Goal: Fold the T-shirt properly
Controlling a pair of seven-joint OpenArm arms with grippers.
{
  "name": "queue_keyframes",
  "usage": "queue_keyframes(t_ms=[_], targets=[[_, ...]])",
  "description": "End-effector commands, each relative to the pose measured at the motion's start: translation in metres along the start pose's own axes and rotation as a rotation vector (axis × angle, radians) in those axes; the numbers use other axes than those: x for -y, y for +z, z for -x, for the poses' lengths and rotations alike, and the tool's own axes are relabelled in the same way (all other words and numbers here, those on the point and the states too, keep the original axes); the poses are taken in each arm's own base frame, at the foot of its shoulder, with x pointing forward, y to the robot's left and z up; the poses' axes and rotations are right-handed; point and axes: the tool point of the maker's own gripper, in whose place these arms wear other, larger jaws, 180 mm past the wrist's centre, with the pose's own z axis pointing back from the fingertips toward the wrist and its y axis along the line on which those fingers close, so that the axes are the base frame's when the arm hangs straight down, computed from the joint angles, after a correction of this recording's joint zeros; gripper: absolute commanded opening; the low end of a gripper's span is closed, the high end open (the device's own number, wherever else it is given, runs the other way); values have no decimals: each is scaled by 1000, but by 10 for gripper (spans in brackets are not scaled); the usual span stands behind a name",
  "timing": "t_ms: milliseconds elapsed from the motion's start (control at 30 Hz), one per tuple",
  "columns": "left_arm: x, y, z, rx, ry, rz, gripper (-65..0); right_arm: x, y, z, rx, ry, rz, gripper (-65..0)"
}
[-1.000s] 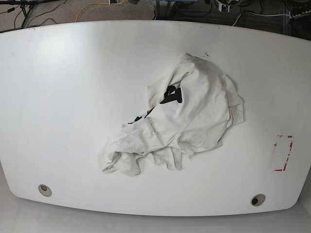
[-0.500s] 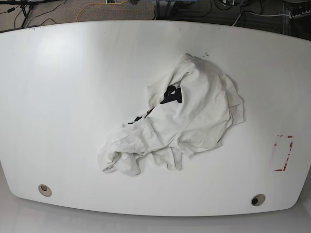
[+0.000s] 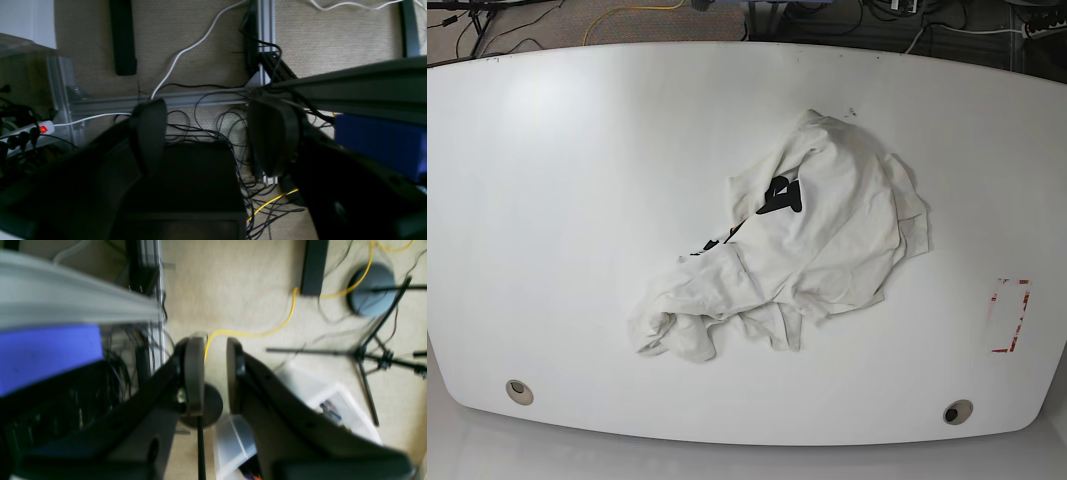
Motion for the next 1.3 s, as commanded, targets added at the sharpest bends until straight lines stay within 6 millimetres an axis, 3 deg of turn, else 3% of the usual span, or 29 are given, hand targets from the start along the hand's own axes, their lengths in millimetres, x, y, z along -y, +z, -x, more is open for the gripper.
queue_keyframes(t_ms=[0, 467, 667, 1067, 1267], targets=[[-5, 12, -5, 26, -7, -10, -251, 2, 13, 1, 16, 5, 1, -540], [-26, 50, -43, 122, -54, -60, -246, 11, 46, -15, 61, 24, 15, -537], [-16, 66, -63, 174, -67, -37, -247, 18, 58, -35, 114, 43, 24, -535], [-23, 79, -79, 211, -88, -60, -245, 23, 75, -61, 176, 43, 37, -535], [-37, 85, -114, 291, -104, -101, -243, 27, 76, -90, 258, -27, 40, -537]])
